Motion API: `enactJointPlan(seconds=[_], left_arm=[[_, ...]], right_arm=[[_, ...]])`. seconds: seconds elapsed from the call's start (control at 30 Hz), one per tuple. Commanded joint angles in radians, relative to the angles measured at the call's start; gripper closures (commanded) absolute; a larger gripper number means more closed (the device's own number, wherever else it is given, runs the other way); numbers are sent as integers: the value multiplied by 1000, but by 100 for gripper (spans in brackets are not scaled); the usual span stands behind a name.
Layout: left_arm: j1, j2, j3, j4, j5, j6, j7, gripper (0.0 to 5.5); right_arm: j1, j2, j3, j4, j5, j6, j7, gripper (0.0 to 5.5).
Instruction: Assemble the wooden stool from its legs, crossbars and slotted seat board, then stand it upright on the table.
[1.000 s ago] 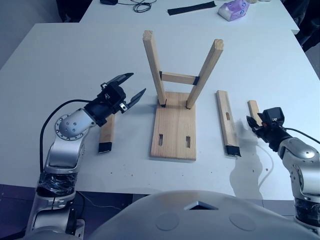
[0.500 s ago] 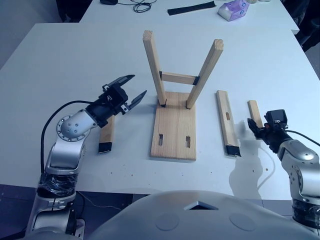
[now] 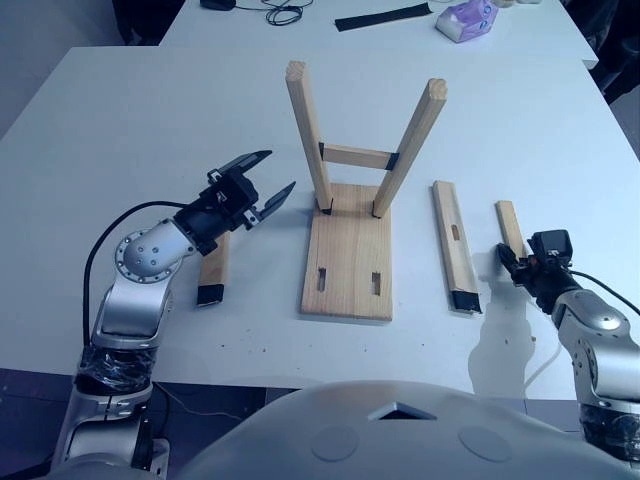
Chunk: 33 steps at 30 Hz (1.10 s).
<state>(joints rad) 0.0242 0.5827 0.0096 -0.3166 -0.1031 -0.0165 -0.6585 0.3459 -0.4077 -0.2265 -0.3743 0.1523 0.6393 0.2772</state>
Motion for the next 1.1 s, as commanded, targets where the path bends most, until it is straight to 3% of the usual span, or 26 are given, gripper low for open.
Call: enactJointPlan(seconds=[0.03, 0.17, 0.47, 0.7, 0.93, 1.1], left_arm=[[-4, 12, -4, 2, 2, -4, -12, 256], [-9, 13, -5, 2, 3, -2, -17, 256], [-11, 8, -1, -5, -1, 8, -12, 256], [-14, 35, 87, -19, -86, 86, -21, 256], [-49, 96, 201, -157, -423, 356, -104, 256], [-85, 121, 243, -224, -608, 498, -103, 256]], right_arm=[[37, 13, 9, 40, 3, 19, 7, 360], [40, 19, 6, 42, 8, 19, 9, 416], [11, 6, 4, 38, 15, 23, 25, 416], [-107, -40, -60, -32, 119, -19, 129, 416], [-208, -101, -139, -180, 342, 16, 263, 417], [-331, -143, -292, -178, 614, 95, 282, 417]])
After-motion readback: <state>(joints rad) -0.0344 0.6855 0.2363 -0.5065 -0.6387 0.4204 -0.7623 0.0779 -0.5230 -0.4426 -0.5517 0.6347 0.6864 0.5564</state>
